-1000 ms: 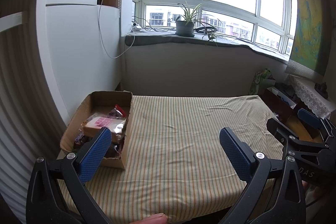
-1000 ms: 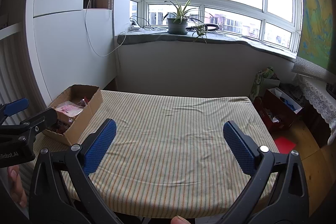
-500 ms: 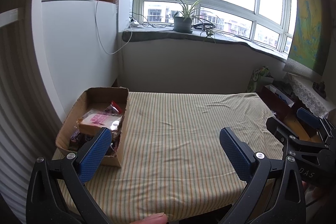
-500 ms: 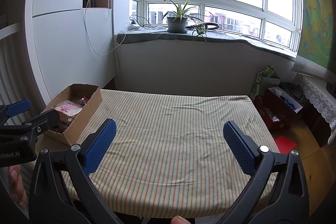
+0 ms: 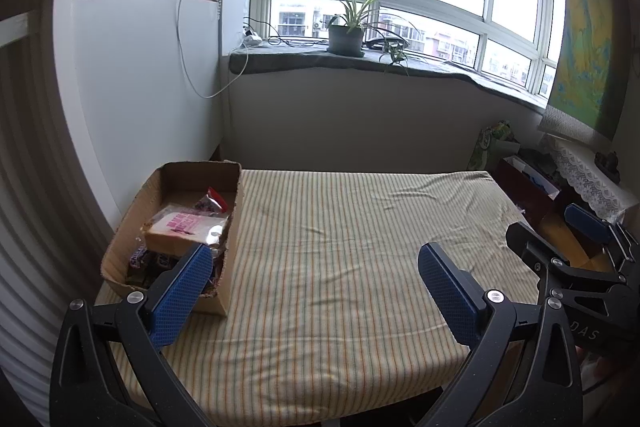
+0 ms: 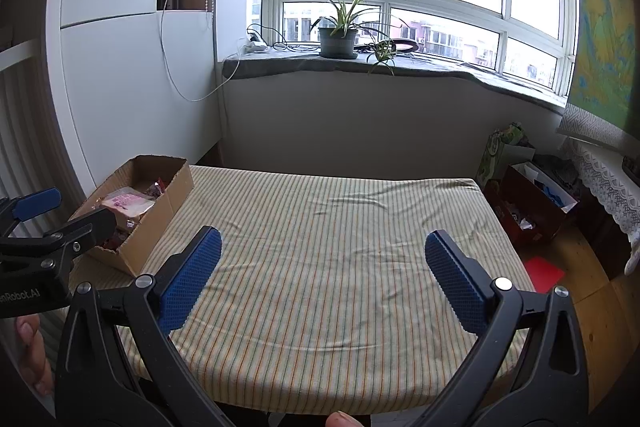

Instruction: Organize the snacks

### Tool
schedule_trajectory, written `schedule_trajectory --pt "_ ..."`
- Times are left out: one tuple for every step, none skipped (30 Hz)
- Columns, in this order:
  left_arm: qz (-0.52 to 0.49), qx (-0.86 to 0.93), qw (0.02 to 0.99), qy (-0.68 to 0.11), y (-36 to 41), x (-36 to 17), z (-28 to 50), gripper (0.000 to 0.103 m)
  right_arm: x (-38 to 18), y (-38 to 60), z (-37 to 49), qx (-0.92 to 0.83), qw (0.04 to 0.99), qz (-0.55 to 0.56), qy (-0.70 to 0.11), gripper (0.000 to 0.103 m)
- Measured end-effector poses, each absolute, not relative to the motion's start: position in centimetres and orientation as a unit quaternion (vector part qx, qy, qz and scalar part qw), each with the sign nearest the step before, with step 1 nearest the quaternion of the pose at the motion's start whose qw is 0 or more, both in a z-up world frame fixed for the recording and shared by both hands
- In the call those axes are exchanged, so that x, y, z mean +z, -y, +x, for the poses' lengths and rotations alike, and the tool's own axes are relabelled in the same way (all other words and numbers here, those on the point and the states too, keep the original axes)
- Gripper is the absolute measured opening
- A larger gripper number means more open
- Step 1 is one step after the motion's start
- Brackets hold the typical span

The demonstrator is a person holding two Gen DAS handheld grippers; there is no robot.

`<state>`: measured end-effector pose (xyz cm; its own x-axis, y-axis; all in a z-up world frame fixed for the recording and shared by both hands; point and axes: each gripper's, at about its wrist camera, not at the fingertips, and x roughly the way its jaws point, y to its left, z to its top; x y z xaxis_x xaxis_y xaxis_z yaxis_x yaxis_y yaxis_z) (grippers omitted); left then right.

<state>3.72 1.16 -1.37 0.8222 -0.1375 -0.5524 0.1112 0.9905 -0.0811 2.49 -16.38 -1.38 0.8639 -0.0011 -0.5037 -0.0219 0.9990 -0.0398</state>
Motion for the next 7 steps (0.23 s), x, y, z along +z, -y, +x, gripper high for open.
schedule_trajectory --pt "-0.023 -0.063 0.955 -0.287 -1.18 -1.35 3.62 0.102 -1.47 16.44 2.48 0.005 0.965 -0.022 -0.262 0.103" --pt "-0.022 -0.057 0.957 -0.282 -1.26 -1.34 3.51 0.102 -1.54 16.53 2.53 0.006 0.965 -0.022 -0.262 0.103" --pt "-0.019 -0.052 0.959 -0.277 -1.26 -1.26 3.4 0.102 -1.57 16.56 2.59 0.006 0.965 -0.022 -0.263 0.103" --pt "-0.016 -0.047 0.96 -0.274 -1.24 -1.22 3.41 0.102 -1.6 16.59 2.57 0.006 0.965 -0.022 -0.263 0.103" --pt "-0.015 -0.045 0.961 -0.271 -1.26 -1.17 3.37 0.102 -1.57 16.6 2.61 0.007 0.965 -0.022 -0.263 0.103" --pt "-0.014 -0.044 0.962 -0.269 -1.3 -1.13 3.36 0.102 -1.57 16.6 2.62 0.006 0.965 -0.022 -0.263 0.103" --pt "-0.015 -0.043 0.963 -0.266 -1.38 -1.09 3.37 0.102 -1.56 16.61 2.62 0.007 0.964 -0.022 -0.263 0.103"
